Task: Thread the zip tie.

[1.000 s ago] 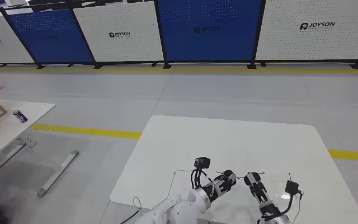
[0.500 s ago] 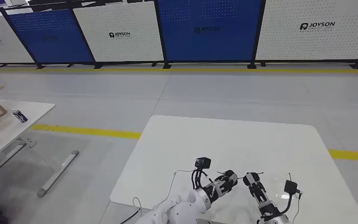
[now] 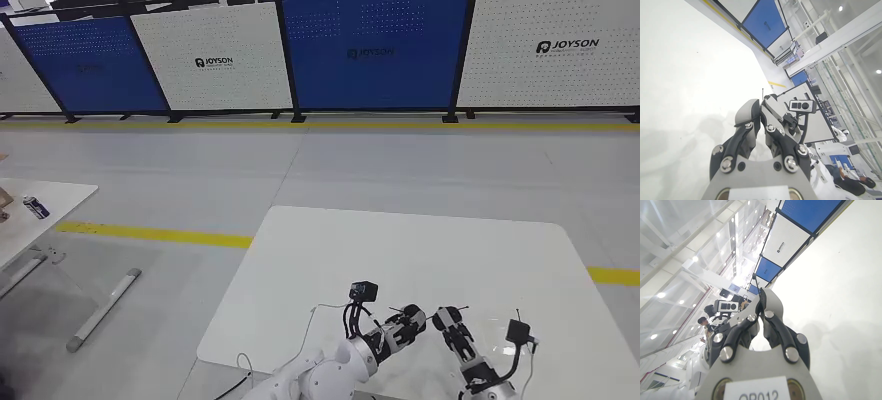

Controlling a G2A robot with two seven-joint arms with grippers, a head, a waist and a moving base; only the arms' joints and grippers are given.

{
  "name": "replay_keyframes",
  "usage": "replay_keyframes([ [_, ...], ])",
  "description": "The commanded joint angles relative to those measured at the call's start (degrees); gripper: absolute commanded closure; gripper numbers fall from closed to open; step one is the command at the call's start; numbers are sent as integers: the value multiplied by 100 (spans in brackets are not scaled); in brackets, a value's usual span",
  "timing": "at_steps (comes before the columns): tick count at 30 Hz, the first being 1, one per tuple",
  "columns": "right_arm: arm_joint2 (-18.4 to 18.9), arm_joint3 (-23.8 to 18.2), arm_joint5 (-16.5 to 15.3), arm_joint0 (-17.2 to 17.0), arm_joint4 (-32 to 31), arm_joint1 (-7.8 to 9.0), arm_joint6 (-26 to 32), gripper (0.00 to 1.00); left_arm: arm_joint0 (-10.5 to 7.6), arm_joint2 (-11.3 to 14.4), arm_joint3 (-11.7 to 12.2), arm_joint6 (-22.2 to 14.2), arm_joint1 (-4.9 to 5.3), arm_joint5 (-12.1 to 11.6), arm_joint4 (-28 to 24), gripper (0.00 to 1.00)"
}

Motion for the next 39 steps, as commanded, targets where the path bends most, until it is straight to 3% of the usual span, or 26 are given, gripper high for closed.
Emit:
replay_keyframes([
  [1,15,1,0,-3,6,10,8,100,4,-5,-8,24,-4,-18,-17,100],
  [11,10,181,0,80,125,27,143,100,44,-60,-21,43,-5,-6,-30,100],
  [12,11,184,0,84,140,28,160,89,44,-60,-21,41,-6,-2,-29,100],
  [14,16,187,0,90,149,30,190,82,43,-59,-22,39,-9,13,-21,100],
  [18,21,171,0,89,157,32,207,80,31,-57,-20,39,-17,46,-18,100],
  [23,44,127,0,57,166,38,189,69,4,-54,12,39,-30,110,-29,100],
  [25,59,109,0,35,164,42,176,70,-10,-55,34,44,-37,130,-39,100],
  [30,79,99,0,10,154,50,150,83,-27,-48,65,50,-51,147,-50,100],
  [36,78,87,0,-4,150,58,146,81,-24,-56,82,84,-62,179,-58,100],
  [39,76,79,0,-9,149,62,143,87,-20,-59,81,95,-66,188,-56,100],
])
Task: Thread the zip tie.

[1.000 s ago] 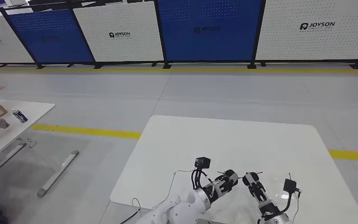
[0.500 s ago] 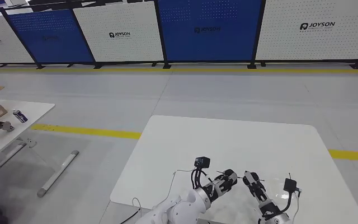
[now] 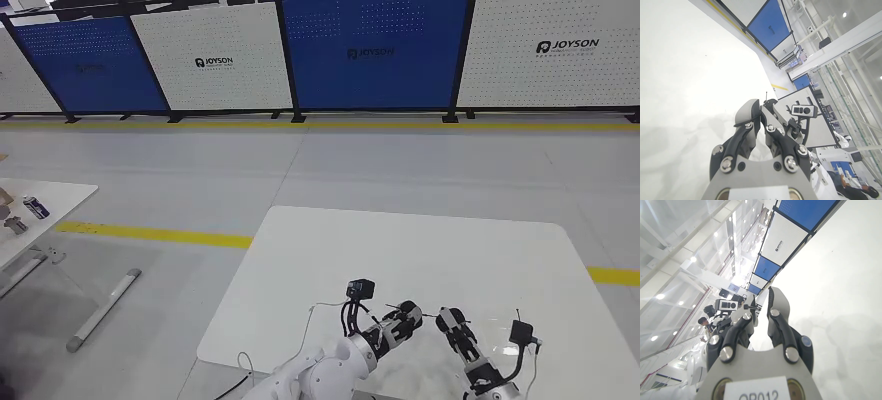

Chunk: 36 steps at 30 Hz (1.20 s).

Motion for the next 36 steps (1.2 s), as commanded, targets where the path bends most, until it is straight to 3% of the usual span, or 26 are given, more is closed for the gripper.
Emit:
replay_keyframes([
  [1,0,-5,0,-3,0,3,-7,93,3,-2,-1,5,-3,2,1,100],
  [2,-1,-7,0,-6,2,4,-16,100,4,-3,-3,5,-4,0,0,100],
  [23,-56,26,0,49,-45,36,54,100,31,63,-71,-184,-12,-186,109,100],
  [28,-76,28,0,59,-55,40,35,100,14,59,-44,-196,-18,-106,127,100],
  [29,-75,25,0,56,-58,41,27,100,11,58,-46,-187,-19,-76,146,85],
  [30,-73,22,0,52,-63,44,15,100,9,64,-54,-185,-20,-46,176,64],
  [31,-72,19,0,49,-69,46,8,100,8,66,-59,-185,-21,-35,190,55],
  [33,-71,20,0,44,-83,50,-7,100,9,70,-63,-184,-20,-26,233,45],
  [36,-77,52,0,47,-97,51,-39,100,17,73,-67,-183,-19,-45,266,44],
])
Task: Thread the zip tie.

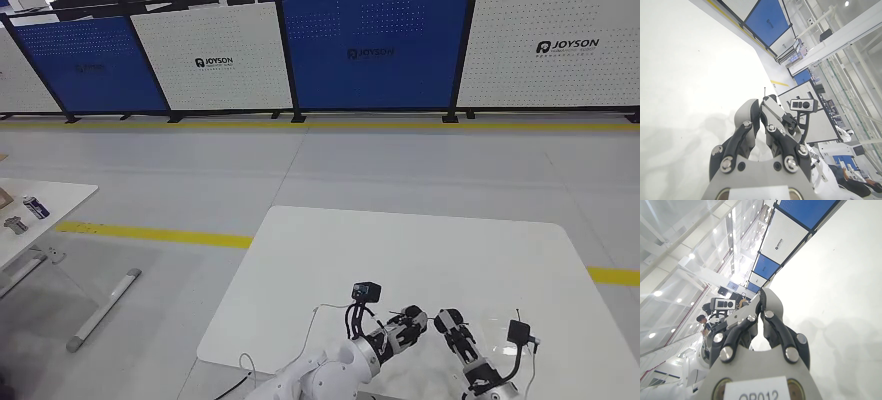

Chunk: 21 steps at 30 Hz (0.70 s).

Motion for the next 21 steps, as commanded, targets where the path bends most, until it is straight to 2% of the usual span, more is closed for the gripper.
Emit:
replay_keyframes([
  [1,-10,33,0,12,-11,-1,-25,100,6,-4,-1,27,1,6,48,45],
  [9,-17,79,0,26,-25,1,-88,100,121,-159,-79,125,32,-46,45,72],
  [12,-11,78,0,23,-24,4,-88,100,177,-225,-124,131,48,-63,46,75],
  [17,-10,66,0,17,-30,8,-102,100,214,-247,-167,114,57,-71,78,88],
  [21,-8,50,0,9,-27,11,-116,100,194,-213,-172,58,52,-61,118,89],
])
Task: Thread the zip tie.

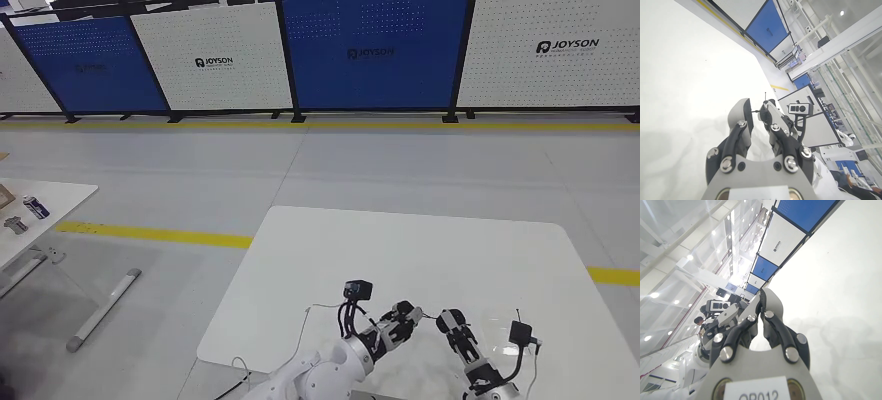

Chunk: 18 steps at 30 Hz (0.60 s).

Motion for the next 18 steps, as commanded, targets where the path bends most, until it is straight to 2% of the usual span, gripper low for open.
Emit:
replay_keyframes([
  [1,1,-5,0,-2,1,2,0,100,-14,16,3,-23,-4,6,13,89],
  [3,2,-8,0,-4,2,4,1,100,-23,22,9,-26,-7,10,13,91],
  [6,2,-10,0,-2,-1,6,6,100,-30,19,14,-17,-11,6,0,100],
  [18,-50,37,0,31,-44,3,-53,100,-44,61,41,-84,-13,-57,106,100],
])
